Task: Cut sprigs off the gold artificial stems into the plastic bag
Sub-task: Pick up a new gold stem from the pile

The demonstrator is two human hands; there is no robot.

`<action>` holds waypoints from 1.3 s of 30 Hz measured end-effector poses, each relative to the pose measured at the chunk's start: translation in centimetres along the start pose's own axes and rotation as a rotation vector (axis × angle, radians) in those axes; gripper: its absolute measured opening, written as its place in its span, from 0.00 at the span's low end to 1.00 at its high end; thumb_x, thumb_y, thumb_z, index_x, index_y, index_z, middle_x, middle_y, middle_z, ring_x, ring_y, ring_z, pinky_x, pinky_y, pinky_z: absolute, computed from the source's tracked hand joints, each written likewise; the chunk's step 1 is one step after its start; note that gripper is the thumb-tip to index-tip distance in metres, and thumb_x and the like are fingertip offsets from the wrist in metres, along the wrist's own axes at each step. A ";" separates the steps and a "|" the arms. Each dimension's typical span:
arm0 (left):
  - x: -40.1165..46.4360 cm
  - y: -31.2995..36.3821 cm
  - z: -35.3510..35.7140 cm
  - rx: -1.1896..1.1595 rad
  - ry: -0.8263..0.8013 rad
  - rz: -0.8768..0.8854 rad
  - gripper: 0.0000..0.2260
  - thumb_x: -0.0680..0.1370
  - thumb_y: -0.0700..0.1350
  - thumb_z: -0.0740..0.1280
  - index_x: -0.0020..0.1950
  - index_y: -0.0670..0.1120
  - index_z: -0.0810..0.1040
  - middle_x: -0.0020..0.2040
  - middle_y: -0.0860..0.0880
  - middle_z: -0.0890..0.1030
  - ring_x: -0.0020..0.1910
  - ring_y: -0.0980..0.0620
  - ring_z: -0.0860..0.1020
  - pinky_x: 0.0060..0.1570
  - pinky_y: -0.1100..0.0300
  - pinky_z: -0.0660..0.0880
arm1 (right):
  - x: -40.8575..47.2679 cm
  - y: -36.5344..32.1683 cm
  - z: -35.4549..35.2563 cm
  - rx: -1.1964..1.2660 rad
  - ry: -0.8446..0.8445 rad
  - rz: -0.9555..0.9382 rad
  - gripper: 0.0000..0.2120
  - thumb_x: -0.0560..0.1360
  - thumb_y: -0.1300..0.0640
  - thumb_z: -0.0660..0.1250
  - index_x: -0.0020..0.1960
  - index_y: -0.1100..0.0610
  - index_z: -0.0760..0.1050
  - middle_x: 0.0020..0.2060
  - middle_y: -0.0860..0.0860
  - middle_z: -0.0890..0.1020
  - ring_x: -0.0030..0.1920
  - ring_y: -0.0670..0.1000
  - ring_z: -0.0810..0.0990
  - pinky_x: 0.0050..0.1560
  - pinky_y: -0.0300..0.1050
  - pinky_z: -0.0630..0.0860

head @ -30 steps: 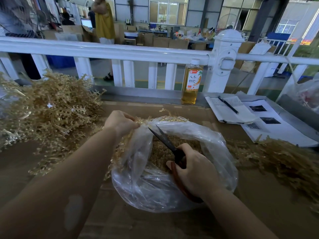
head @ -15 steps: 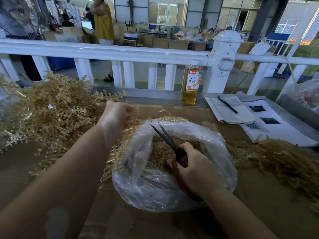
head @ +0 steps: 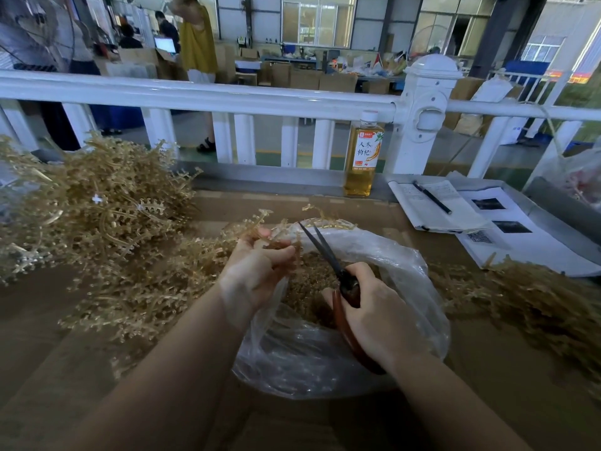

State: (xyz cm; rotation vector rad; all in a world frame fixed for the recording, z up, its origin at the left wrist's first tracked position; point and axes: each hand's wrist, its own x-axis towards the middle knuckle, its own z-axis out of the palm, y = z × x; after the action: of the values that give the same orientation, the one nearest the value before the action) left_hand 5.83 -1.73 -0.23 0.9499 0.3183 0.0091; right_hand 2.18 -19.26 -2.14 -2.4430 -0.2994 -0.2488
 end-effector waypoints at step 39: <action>-3.0 -2.1 1.4 0.031 -0.259 -0.102 0.11 0.75 0.28 0.62 0.49 0.41 0.77 0.43 0.42 0.82 0.41 0.49 0.82 0.44 0.56 0.79 | 1.3 -3.3 -3.2 0.752 0.151 0.295 0.17 0.70 0.68 0.73 0.55 0.55 0.76 0.30 0.45 0.79 0.22 0.35 0.74 0.23 0.24 0.65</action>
State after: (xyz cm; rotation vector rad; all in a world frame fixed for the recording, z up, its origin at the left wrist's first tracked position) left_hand 3.03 -4.48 -0.36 0.9524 0.1272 -0.2109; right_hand 2.15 -18.57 2.54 -1.6831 0.0417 -0.1512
